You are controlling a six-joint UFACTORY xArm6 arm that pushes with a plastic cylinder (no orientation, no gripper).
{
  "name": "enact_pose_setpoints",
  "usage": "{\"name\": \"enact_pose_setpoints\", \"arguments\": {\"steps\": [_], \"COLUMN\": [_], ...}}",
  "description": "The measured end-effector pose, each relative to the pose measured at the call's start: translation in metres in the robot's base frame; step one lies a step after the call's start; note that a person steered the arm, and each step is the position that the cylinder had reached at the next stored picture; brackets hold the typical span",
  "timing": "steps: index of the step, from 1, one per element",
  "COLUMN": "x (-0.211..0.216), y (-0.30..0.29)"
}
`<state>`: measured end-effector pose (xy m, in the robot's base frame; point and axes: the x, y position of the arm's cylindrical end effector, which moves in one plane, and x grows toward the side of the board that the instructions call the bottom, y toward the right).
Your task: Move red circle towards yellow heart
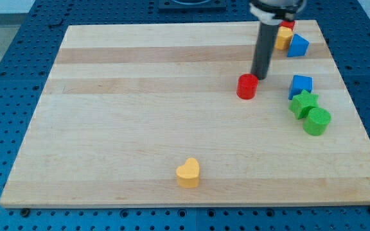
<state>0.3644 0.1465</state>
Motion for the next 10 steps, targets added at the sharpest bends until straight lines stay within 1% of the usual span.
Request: {"name": "enact_pose_setpoints", "arguments": {"steps": [1,3,4,6,7,8,9,10], "x": [0.0,0.022,0.047,0.081,0.083,0.071,0.077,0.105], "y": [0.015,-0.014,-0.05,-0.131,-0.138,-0.149,-0.193,-0.223]}}
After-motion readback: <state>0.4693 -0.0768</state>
